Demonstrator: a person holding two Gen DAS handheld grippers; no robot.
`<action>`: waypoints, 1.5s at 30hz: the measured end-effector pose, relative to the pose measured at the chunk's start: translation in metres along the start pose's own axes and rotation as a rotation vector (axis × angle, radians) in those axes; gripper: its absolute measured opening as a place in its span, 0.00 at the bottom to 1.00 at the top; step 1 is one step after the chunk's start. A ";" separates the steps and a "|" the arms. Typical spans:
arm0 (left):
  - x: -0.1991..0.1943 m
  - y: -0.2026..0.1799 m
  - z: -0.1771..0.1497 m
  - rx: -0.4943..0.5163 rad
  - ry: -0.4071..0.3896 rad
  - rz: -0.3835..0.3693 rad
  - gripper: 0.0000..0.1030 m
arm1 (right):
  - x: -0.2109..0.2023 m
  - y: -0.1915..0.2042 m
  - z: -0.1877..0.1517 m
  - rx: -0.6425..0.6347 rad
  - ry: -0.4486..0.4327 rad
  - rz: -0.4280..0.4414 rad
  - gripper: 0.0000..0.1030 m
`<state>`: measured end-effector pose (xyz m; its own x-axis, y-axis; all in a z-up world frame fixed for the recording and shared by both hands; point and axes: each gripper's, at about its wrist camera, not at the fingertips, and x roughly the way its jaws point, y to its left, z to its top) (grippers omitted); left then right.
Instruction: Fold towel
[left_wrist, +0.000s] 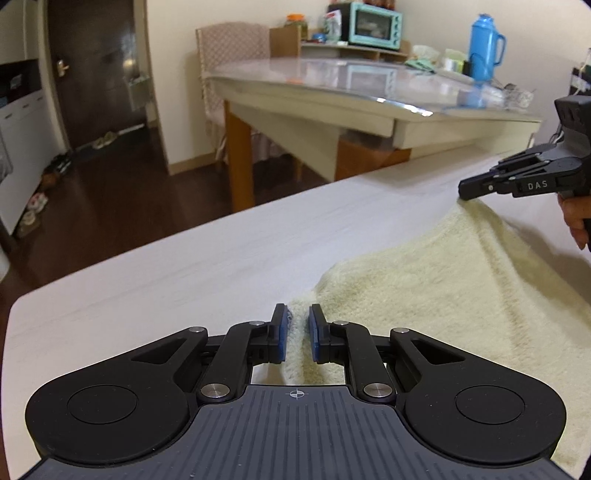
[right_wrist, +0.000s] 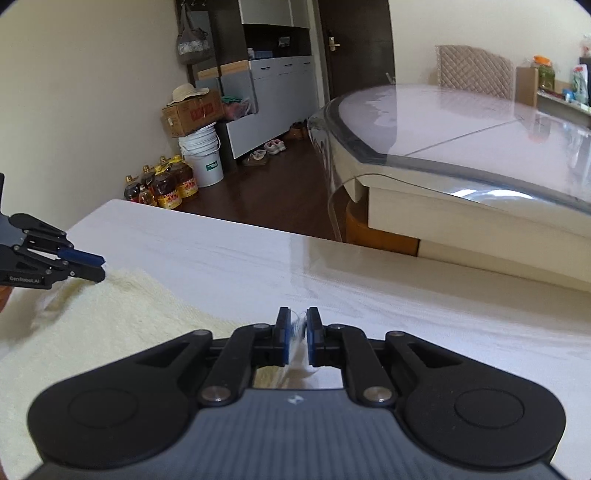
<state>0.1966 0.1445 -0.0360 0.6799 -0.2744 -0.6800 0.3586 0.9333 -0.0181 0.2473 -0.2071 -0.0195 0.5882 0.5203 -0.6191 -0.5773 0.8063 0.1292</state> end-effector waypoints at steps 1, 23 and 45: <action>-0.003 0.004 -0.001 -0.021 -0.013 0.004 0.34 | -0.002 0.001 0.000 0.003 -0.013 0.001 0.20; -0.062 0.006 -0.030 0.049 -0.040 0.113 0.56 | -0.129 0.090 -0.085 -0.259 -0.067 0.184 0.47; -0.144 -0.098 -0.120 0.524 -0.007 -0.228 0.78 | -0.111 0.170 -0.160 -0.879 0.151 0.051 0.34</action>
<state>-0.0134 0.1204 -0.0242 0.5517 -0.4586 -0.6967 0.7648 0.6114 0.2032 -0.0064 -0.1727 -0.0531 0.5045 0.4572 -0.7324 -0.8631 0.2436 -0.4424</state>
